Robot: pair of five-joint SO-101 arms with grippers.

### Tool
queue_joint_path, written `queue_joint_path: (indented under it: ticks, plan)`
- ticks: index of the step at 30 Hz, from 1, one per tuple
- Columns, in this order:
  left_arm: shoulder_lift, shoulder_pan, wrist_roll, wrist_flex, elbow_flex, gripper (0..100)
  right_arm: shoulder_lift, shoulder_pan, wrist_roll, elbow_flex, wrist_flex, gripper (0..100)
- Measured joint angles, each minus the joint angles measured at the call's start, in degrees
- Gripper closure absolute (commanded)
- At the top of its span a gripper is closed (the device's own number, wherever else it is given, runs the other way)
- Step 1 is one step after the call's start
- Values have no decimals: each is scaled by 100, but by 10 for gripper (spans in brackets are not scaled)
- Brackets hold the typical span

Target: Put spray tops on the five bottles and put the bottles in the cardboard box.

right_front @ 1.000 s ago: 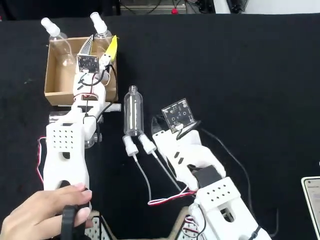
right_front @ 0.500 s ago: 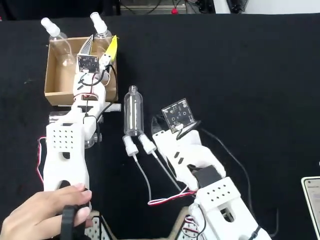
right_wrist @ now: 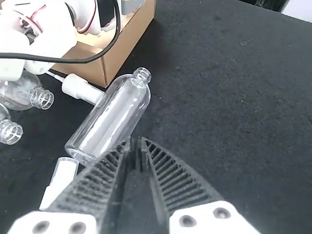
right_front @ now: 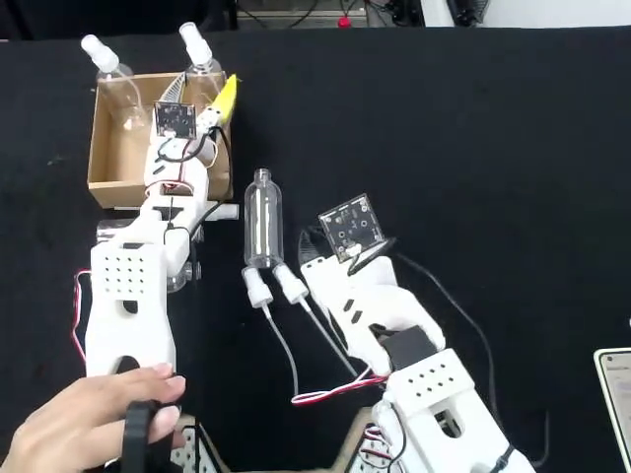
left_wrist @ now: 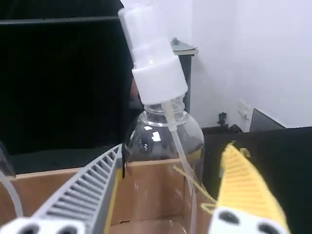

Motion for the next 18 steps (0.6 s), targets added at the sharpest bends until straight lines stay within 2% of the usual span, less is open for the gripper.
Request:
queue_joint_path:
  ticks: [14, 18]
  plan:
    - [-79, 0, -26, 35, 9, 648, 0, 0, 0, 0, 0, 983]
    - [-387, -9, -35, 62, 378, 648, 0, 0, 0, 0, 0, 983]
